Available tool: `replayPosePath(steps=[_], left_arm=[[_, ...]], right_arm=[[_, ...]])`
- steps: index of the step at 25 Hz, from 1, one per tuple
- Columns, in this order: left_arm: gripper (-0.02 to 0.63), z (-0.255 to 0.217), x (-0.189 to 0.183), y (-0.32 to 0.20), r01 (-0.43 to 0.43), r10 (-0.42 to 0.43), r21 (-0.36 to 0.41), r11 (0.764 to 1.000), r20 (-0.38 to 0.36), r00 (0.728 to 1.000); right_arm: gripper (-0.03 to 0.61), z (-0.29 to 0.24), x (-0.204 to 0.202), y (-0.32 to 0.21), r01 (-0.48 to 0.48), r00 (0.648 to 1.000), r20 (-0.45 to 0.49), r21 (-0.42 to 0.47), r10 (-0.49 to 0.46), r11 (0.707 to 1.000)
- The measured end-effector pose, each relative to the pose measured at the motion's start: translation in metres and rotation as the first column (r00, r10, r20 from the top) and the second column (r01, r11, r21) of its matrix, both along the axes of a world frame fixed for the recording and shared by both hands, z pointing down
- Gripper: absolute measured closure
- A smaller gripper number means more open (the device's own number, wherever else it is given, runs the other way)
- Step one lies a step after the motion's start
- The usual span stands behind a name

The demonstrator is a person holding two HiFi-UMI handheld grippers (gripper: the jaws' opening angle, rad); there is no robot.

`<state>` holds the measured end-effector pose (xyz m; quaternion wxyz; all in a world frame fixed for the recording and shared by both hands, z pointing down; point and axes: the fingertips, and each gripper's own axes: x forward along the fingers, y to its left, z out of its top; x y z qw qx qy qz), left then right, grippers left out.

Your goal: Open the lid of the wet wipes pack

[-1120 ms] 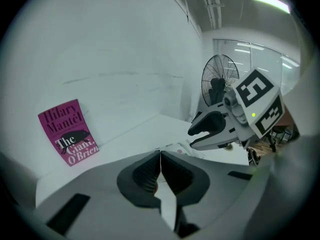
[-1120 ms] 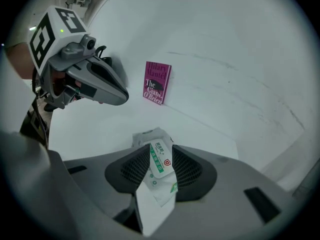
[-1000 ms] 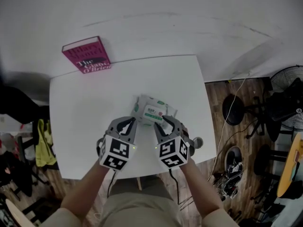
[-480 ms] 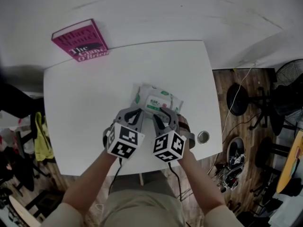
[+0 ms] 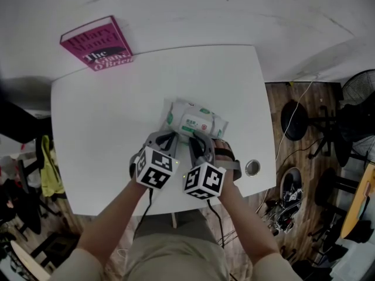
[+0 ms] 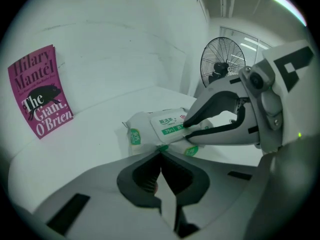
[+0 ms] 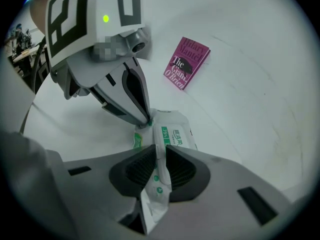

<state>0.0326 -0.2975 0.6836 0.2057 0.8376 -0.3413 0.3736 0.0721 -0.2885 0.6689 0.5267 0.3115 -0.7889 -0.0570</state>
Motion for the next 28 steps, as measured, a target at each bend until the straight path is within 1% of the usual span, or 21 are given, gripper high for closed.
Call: replayPosePath(steps=[1, 5, 8, 10, 13, 15, 18, 22, 24, 28], left_arm=[[0.592, 0.000, 0.000, 0.000, 0.005, -0.005, 0.000, 1.000, -0.006, 1.000], [0.592, 0.003, 0.002, -0.003, -0.006, 0.006, -0.007, 1.000, -0.022, 1.000], [0.592, 0.004, 0.000, -0.001, -0.016, 0.015, -0.024, 1.000, -0.036, 0.999], [0.592, 0.004, 0.001, -0.002, -0.019, 0.018, -0.029, 0.999, -0.035, 0.999], [0.592, 0.005, 0.002, -0.002, -0.022, 0.021, -0.028, 0.999, -0.023, 1.000], [0.592, 0.006, 0.001, -0.002, -0.021, 0.021, -0.025, 0.999, -0.022, 1.000], [0.592, 0.006, 0.001, -0.002, -0.018, 0.018, -0.023, 1.000, -0.024, 1.000], [0.592, 0.004, 0.003, -0.001, -0.020, 0.019, -0.015, 1.000, -0.038, 0.999], [0.592, 0.004, 0.002, -0.001, -0.025, 0.025, -0.009, 1.000, -0.045, 0.999], [0.592, 0.004, 0.001, -0.001, -0.026, 0.026, -0.011, 1.000, -0.050, 0.998]], right_arm=[[0.500, 0.000, 0.000, 0.000, -0.001, 1.000, 0.004, -0.002, 0.001, 1.000], [0.514, -0.003, 0.001, -0.001, -0.004, 1.000, 0.019, -0.005, 0.004, 1.000], [0.520, -0.009, -0.001, -0.002, -0.016, 0.998, 0.059, 0.002, 0.016, 1.000], [0.525, -0.016, 0.000, -0.004, -0.027, 0.996, 0.084, 0.017, 0.026, 0.999], [0.537, -0.037, 0.005, -0.016, -0.073, 0.989, 0.134, 0.071, 0.063, 0.995], [0.540, -0.050, 0.012, -0.030, -0.119, 0.979, 0.178, 0.091, 0.102, 0.989], [0.539, -0.060, 0.022, -0.052, -0.177, 0.957, 0.248, 0.088, 0.150, 0.980], [0.535, -0.061, 0.034, -0.072, -0.248, 0.918, 0.338, 0.082, 0.207, 0.965], [0.531, -0.058, 0.038, -0.079, -0.279, 0.903, 0.361, 0.074, 0.235, 0.958], [0.528, -0.049, 0.041, -0.095, -0.298, 0.897, 0.362, 0.072, 0.253, 0.952]])
